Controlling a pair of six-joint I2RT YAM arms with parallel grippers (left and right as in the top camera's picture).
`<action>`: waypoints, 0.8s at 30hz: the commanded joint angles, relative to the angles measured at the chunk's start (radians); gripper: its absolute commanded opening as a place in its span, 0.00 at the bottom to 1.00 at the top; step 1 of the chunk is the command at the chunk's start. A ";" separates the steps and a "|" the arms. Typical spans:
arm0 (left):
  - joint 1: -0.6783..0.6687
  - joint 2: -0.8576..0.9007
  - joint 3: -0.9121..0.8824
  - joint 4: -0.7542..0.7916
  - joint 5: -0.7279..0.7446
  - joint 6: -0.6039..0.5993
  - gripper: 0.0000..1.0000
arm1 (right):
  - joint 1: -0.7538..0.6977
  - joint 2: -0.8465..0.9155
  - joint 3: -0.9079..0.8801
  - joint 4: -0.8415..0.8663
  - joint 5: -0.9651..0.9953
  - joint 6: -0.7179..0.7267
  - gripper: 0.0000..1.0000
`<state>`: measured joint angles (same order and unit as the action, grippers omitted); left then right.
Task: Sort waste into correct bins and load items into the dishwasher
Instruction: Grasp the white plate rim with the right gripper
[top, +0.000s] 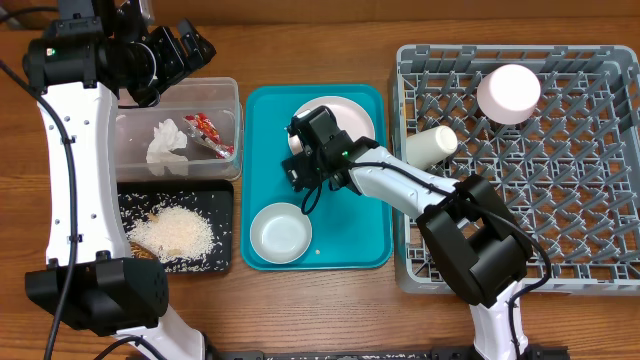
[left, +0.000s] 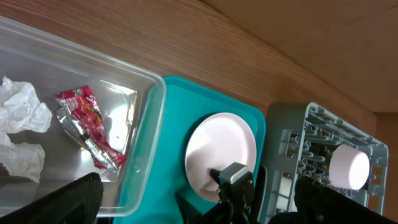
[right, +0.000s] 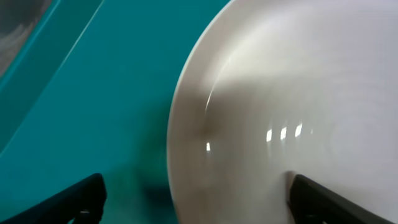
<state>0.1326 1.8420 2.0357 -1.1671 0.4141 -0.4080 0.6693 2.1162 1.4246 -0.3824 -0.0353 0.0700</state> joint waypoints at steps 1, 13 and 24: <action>-0.002 -0.008 0.013 -0.001 -0.004 0.030 1.00 | 0.005 0.005 -0.003 -0.008 -0.019 0.000 1.00; -0.002 -0.008 0.013 -0.001 -0.004 0.030 1.00 | 0.005 0.005 -0.003 0.043 0.007 -0.108 0.41; -0.002 -0.008 0.013 -0.001 -0.004 0.030 1.00 | 0.010 0.005 -0.003 0.038 0.026 -0.153 0.35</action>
<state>0.1326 1.8420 2.0357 -1.1675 0.4137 -0.4080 0.6704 2.1166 1.4231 -0.3428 -0.0181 -0.0727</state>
